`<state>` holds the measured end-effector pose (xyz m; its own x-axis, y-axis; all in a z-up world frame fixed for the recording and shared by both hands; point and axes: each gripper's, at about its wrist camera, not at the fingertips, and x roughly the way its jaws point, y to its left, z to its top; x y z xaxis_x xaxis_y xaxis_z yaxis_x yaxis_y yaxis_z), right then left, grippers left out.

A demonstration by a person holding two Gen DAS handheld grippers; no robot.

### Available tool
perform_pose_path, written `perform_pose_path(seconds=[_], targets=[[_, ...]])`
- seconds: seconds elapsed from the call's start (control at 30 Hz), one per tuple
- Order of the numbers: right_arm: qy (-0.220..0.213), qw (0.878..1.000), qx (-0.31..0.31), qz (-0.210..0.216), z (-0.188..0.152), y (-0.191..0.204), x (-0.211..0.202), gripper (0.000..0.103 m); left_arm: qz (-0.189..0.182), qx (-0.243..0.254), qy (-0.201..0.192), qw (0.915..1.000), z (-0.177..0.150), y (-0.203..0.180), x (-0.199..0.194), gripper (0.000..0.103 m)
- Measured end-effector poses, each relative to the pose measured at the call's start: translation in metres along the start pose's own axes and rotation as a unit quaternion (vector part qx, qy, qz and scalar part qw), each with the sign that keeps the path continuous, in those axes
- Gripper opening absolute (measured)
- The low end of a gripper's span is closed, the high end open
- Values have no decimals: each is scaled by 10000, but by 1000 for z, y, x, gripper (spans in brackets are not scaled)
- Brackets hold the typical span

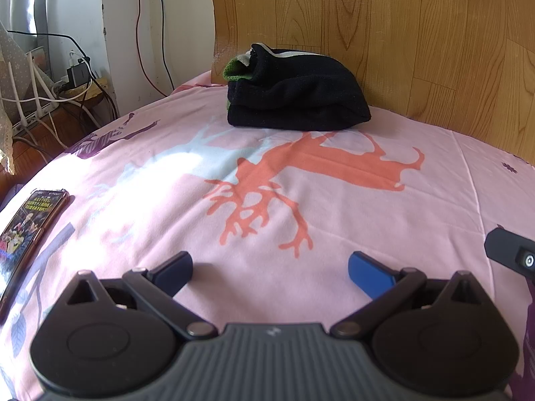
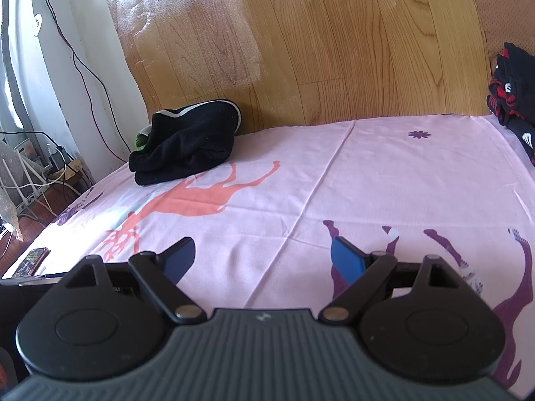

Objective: Fold small clothes

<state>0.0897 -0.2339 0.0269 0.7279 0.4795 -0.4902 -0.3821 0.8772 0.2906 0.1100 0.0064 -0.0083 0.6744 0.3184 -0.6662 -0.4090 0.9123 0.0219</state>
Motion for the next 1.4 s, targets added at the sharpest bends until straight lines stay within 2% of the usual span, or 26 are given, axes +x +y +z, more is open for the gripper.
perform_pose_path(seconds=[1.4], targets=[[35, 10000, 45, 15, -2, 3, -2, 91, -4, -2, -1, 10000, 0, 0, 1, 103]])
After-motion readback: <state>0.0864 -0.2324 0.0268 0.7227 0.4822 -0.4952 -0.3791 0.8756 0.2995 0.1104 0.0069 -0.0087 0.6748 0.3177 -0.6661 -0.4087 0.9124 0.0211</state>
